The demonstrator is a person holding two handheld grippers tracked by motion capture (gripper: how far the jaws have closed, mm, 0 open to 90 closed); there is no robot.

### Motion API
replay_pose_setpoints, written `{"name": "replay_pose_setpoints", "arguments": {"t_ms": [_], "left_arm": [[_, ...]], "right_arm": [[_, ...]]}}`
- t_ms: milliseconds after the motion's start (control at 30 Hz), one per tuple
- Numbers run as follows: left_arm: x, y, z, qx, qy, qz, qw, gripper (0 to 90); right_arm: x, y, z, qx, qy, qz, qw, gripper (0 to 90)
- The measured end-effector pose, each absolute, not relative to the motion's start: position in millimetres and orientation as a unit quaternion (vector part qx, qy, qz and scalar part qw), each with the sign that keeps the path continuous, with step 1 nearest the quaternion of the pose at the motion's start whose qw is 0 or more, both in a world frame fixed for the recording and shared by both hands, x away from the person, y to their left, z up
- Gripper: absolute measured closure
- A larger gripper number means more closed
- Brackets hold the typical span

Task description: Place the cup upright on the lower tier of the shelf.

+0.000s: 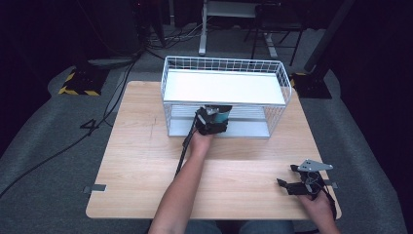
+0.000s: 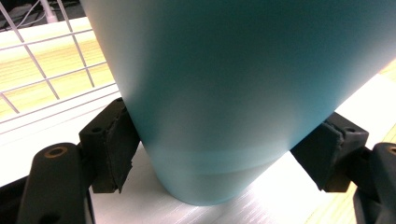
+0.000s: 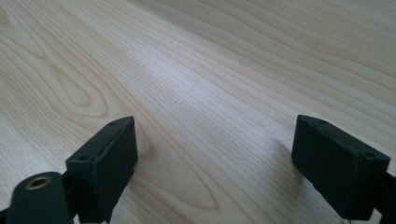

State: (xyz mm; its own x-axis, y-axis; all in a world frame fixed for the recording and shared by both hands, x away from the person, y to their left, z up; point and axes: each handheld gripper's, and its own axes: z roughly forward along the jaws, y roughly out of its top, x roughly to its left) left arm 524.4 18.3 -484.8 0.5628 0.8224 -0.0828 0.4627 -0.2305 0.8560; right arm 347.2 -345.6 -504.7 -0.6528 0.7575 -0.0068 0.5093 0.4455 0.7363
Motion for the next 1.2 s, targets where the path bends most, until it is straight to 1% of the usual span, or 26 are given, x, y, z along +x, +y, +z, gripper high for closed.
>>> {"name": "replay_pose_setpoints", "arguments": {"t_ms": [100, 200, 233, 367, 400, 433, 467, 533, 567, 633, 667, 700, 733, 933, 967, 1000, 1200], "left_arm": [[525, 19, -485, 0.758, 0.424, 0.198, 0.454, 21.7], [524, 20, -484, 0.751, 0.425, 0.197, 0.465, 16.7], [521, 21, -482, 0.751, 0.424, 0.206, 0.463, 16.0], [518, 23, -479, 0.758, 0.412, 0.208, 0.461, 15.0], [506, 20, -477, 0.718, 0.486, 0.203, 0.454, 14.8], [506, 20, -477, 0.718, 0.486, 0.203, 0.454, 14.5], [512, 31, -476, 0.764, 0.408, 0.177, 0.467, 13.3], [507, 35, -473, 0.753, 0.426, 0.204, 0.457, 11.3], [508, 40, -472, 0.767, 0.398, 0.194, 0.464, 11.2], [506, 42, -471, 0.770, 0.391, 0.192, 0.466, 11.2], [502, 48, -468, 0.774, 0.375, 0.196, 0.471, 11.2], [502, 48, -468, 0.774, 0.375, 0.196, 0.471, 11.2], [491, 49, -465, 0.758, 0.405, 0.194, 0.472, 11.2], [472, 63, -456, 0.761, 0.402, 0.190, 0.472, 11.3], [464, 69, -451, 0.758, 0.401, 0.191, 0.478, 11.4], [464, 69, -451, 0.758, 0.401, 0.191, 0.478, 11.6], [437, 86, -432, 0.759, 0.391, 0.195, 0.483, 11.9]], "right_arm": [[347, -346, -505, 0.380, 0.833, 0.364, 0.170, 14.6], [347, -346, -505, 0.380, 0.833, 0.364, 0.170, 14.7], [347, -346, -505, 0.380, 0.833, 0.364, 0.170, 14.6], [347, -346, -505, 0.380, 0.833, 0.364, 0.170, 14.6], [347, -346, -505, 0.380, 0.833, 0.364, 0.170, 14.6], [347, -346, -505, 0.380, 0.833, 0.364, 0.170, 14.6], [347, -346, -505, 0.380, 0.833, 0.364, 0.170, 14.6], [347, -346, -505, 0.380, 0.833, 0.364, 0.170, 14.6], [347, -346, -505, 0.380, 0.833, 0.364, 0.170, 14.6], [347, -346, -505, 0.380, 0.833, 0.364, 0.171, 14.6], [347, -346, -505, 0.380, 0.833, 0.364, 0.171, 14.7], [347, -346, -505, 0.380, 0.833, 0.364, 0.171, 14.7], [347, -346, -505, 0.380, 0.833, 0.364, 0.170, 14.6], [347, -346, -505, 0.380, 0.833, 0.364, 0.170, 14.6], [347, -346, -505, 0.380, 0.833, 0.365, 0.170, 14.6], [347, -346, -505, 0.381, 0.833, 0.365, 0.170, 14.7], [347, -346, -505, 0.381, 0.833, 0.365, 0.169, 14.7]]}}
